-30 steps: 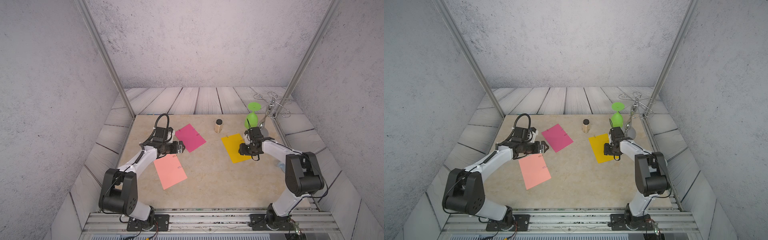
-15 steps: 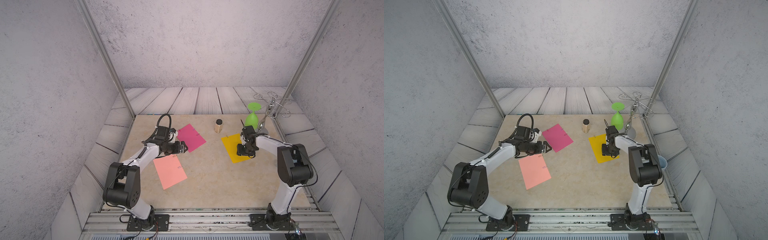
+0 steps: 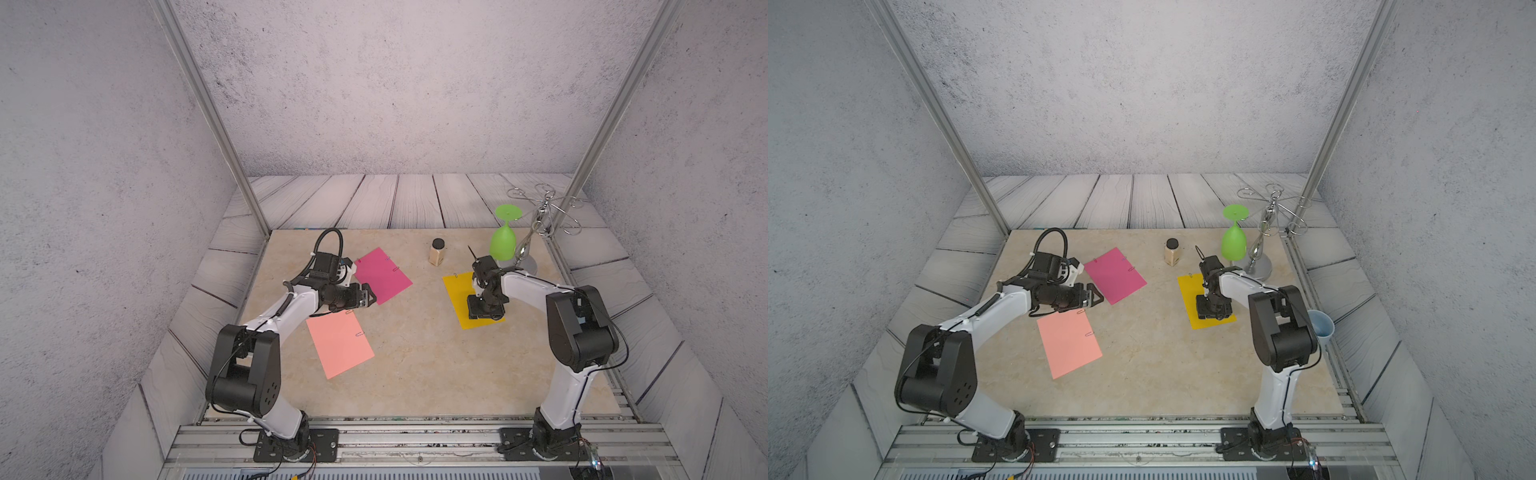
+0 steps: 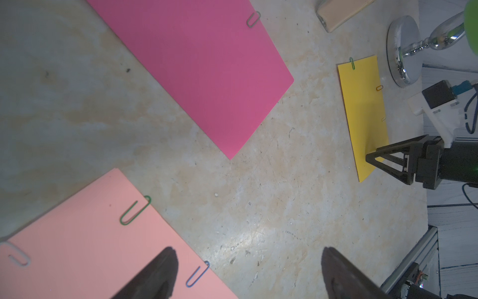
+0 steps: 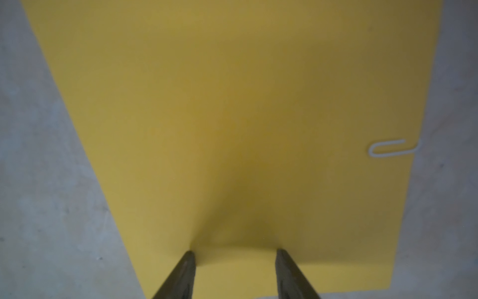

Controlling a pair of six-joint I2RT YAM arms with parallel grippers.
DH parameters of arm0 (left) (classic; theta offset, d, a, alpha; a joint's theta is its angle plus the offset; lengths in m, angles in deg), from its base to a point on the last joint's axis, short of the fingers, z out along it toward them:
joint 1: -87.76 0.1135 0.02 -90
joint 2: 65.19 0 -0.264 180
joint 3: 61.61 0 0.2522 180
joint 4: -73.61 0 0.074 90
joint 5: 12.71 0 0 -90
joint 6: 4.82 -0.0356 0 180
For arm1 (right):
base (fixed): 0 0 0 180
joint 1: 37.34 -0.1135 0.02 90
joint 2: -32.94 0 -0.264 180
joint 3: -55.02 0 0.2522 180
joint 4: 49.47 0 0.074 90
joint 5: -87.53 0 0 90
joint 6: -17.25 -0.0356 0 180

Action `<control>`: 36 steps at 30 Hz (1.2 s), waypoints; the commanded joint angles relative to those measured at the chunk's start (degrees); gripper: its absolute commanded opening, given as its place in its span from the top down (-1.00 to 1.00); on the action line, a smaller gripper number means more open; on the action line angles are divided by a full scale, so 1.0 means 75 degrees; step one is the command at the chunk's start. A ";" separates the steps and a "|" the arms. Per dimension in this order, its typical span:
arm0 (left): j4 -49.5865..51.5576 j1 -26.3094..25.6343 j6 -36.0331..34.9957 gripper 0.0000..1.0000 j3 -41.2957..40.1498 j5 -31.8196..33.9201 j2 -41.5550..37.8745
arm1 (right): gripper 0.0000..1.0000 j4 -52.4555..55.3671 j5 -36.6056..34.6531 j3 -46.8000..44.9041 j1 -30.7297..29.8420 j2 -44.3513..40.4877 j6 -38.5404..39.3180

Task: Unclip the paperclips from the documents
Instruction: Move the document to the center of the board.

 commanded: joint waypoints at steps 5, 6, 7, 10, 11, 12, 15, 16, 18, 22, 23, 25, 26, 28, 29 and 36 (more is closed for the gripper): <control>0.0290 -0.0061 -0.0009 -0.80 0.0149 -0.0065 -0.0155 | 0.01 0.0972 0.0143 -0.0863 -0.0811 -0.0289 -0.0631; 0.0307 -0.0061 -0.0019 -0.80 0.0149 -0.0043 -0.0170 | 0.01 0.0979 0.0173 -0.0954 -0.0940 -0.0343 -0.0713; 0.0341 -0.0061 -0.0031 -0.81 0.0151 -0.0037 -0.0166 | 0.01 0.0992 0.0230 -0.1009 -0.1050 -0.0370 -0.0776; 0.0400 -0.0061 -0.0074 -0.82 0.0176 -0.0045 -0.0150 | 0.00 0.1055 0.0441 -0.1036 -0.1485 -0.0495 -0.1009; 0.0415 -0.0061 -0.0072 -0.82 0.0187 -0.0045 -0.0134 | -0.02 0.1040 0.0608 -0.1003 -0.1623 -0.0576 -0.1129; 0.0444 -0.0067 -0.0077 -0.84 0.0196 -0.0037 -0.0134 | -0.03 0.0986 0.0801 -0.0975 -0.1717 -0.0699 -0.1265; 0.0501 -0.0101 -0.0055 -0.86 0.0204 -0.0045 -0.0163 | -0.15 0.0685 0.1076 -0.0947 -0.1753 -0.1371 -0.1624; 0.0531 -0.0116 -0.0056 -0.87 0.0196 -0.0039 -0.0173 | -0.19 0.0726 0.0924 -0.0850 -0.1753 -0.1525 -0.1668; 0.0594 -0.0180 -0.0056 -0.88 0.0170 -0.0037 -0.0212 | -0.27 0.0884 0.0533 -0.0521 -0.1728 -0.1707 -0.1522; 0.0642 -0.0349 -0.0017 -0.88 0.0103 -0.0037 -0.0248 | -0.39 0.0781 -0.0444 -0.0079 -0.1592 -0.1630 -0.0931; 0.0636 -0.0408 -0.0001 -0.88 0.0063 -0.0068 -0.0248 | -0.41 0.0554 -0.0513 -0.0070 -0.1538 -0.1587 -0.0760; 0.0590 -0.0500 0.0054 -0.88 0.0010 -0.0086 -0.0254 | -0.45 0.0103 -0.0653 -0.0098 -0.1453 -0.1554 -0.0533; 0.0551 -0.0531 0.0092 -0.89 -0.0031 -0.0084 -0.0260 | -0.49 -0.0199 -0.0729 -0.0159 -0.1423 -0.1535 -0.0456; 0.0488 -0.0593 0.0167 -0.89 -0.0099 -0.0090 -0.0286 | -0.51 -0.0698 -0.0714 -0.0273 -0.1314 -0.1430 -0.0362; 0.0452 -0.0613 0.0206 -0.88 -0.0124 -0.0094 -0.0294 | -0.51 -0.0880 -0.0676 -0.0300 -0.1255 -0.1342 -0.0355; 0.0493 -0.0735 0.0219 -0.88 -0.0120 -0.0062 -0.0319 | -0.47 -0.1056 -0.0162 -0.0211 -0.1092 -0.0480 -0.0534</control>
